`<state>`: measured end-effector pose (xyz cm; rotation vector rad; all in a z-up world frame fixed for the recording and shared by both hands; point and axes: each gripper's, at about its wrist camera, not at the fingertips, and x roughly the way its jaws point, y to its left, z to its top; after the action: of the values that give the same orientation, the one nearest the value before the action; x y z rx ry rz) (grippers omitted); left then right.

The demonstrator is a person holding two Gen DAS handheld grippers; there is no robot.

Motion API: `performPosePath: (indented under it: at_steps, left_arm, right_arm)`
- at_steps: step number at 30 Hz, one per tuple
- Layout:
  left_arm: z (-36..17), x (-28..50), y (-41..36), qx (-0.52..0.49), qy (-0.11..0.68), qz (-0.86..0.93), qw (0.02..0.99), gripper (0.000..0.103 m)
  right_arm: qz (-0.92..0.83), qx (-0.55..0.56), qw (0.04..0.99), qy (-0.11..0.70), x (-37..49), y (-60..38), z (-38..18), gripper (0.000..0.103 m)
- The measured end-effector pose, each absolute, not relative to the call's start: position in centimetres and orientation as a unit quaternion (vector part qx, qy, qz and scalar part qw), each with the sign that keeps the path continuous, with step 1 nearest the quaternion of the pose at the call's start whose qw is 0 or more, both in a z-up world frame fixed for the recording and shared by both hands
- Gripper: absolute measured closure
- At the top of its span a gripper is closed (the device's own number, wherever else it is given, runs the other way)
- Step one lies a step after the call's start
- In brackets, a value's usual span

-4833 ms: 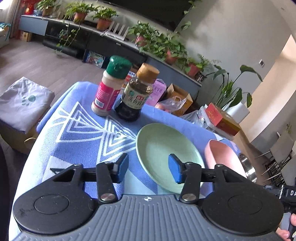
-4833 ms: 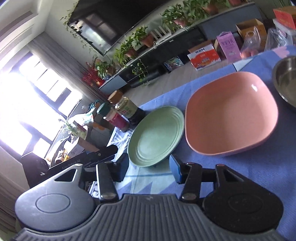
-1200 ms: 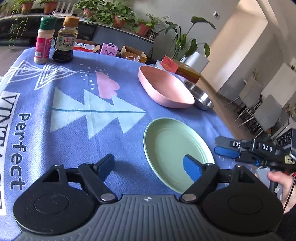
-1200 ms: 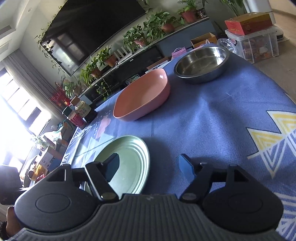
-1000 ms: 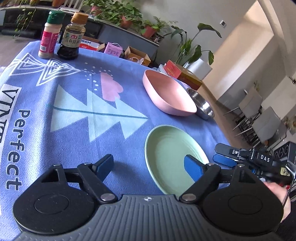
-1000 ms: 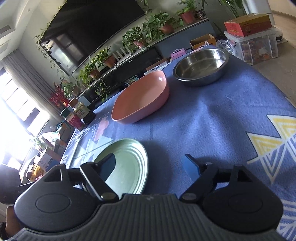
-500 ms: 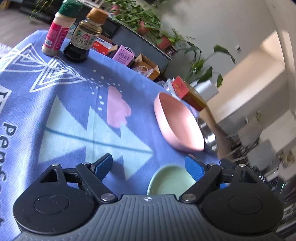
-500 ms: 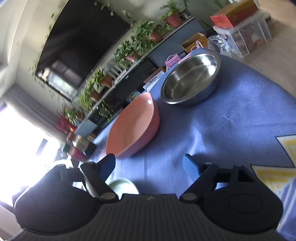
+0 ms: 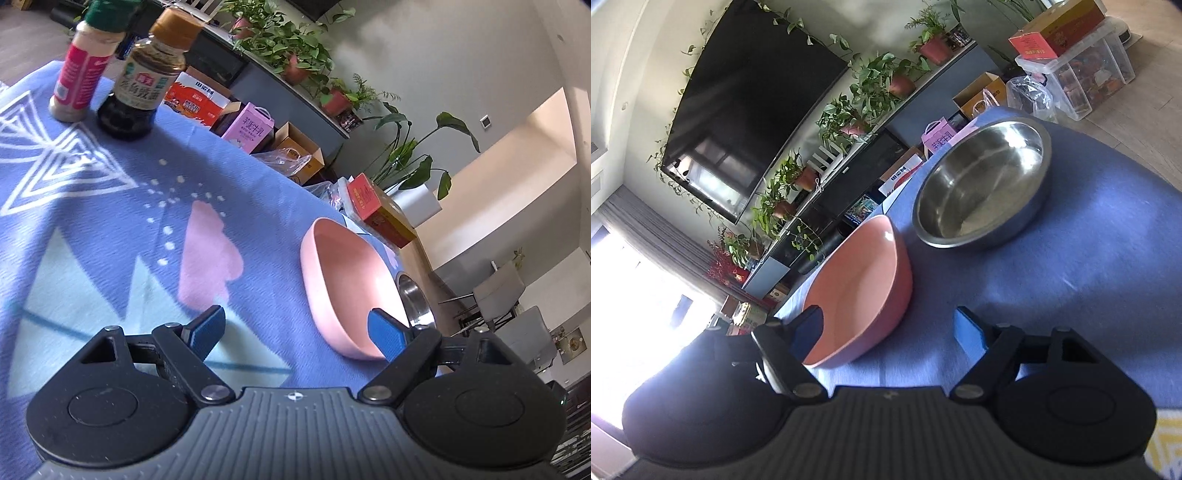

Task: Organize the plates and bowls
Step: 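Move both open grippers toward the pink dish, then close both grippers on the rim of the pink oval dish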

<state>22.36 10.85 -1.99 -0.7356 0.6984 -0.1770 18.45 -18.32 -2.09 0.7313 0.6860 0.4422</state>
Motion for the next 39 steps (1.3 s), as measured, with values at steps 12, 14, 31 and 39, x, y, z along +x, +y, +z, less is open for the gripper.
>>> performPosePath:
  at_steps: [12,14,31,39]
  left_arm:
    - [-2.4,25.1,9.6,-0.357,0.333,-0.073,0.870,0.047]
    - [-2.5,25.3,9.4,-0.360,0.332,-0.070,0.869,0.048]
    - [-0.8,23.5,8.1,-0.316,0.353,-0.091,0.876,0.092]
    - [1.8,18.6,8.7,-0.308,0.338,-0.103,0.884,0.091]
  right_arm:
    - [0.207,0.354,0.852,0.325,20.3,-17.8,-2.2,0.021]
    - [0.207,0.350,0.854,0.326,20.3,-17.6,-2.2,0.023]
    - [0.202,0.363,0.840,0.349,19.3,-17.5,-1.8,0.057]
    - [0.238,0.358,0.839,0.333,16.0,-17.0,0.3,0.057]
